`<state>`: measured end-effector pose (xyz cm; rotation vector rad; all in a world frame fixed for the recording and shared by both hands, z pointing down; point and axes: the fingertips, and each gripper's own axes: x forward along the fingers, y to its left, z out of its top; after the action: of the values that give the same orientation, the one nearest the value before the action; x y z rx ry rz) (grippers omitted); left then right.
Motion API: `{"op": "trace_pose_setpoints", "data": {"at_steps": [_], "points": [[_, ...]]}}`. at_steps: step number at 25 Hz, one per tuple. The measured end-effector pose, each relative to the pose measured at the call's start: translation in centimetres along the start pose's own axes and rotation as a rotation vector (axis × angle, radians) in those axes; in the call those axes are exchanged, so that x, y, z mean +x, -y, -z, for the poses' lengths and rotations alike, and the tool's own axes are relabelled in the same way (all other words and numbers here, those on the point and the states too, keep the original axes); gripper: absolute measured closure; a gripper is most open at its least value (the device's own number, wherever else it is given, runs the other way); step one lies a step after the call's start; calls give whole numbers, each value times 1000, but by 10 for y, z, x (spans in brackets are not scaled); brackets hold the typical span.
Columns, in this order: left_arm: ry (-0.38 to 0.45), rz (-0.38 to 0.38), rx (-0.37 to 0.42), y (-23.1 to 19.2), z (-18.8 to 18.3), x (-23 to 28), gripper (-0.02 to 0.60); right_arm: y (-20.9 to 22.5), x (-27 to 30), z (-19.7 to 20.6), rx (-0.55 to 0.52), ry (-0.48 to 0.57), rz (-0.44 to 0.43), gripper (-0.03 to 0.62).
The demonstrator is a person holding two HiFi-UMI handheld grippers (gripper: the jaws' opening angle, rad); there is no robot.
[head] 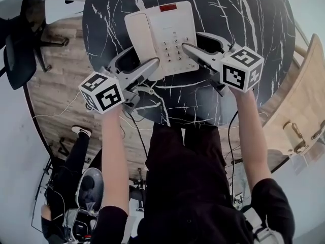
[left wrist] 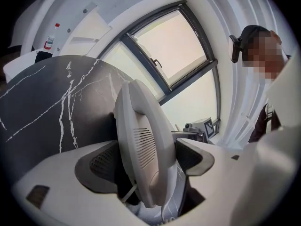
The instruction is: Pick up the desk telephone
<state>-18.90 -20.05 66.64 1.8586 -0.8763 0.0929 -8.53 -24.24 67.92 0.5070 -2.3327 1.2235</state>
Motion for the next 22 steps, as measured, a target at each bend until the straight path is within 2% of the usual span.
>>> {"op": "trace_pose_setpoints", "data": {"at_steps": [2,22], "points": [[-3,1,-2,0,0,1,201,2,0,0,-4,-1,15,372],[-34,25,-39,-2,2,2,201,4,2,-1,-4,-5,17,375]]}}
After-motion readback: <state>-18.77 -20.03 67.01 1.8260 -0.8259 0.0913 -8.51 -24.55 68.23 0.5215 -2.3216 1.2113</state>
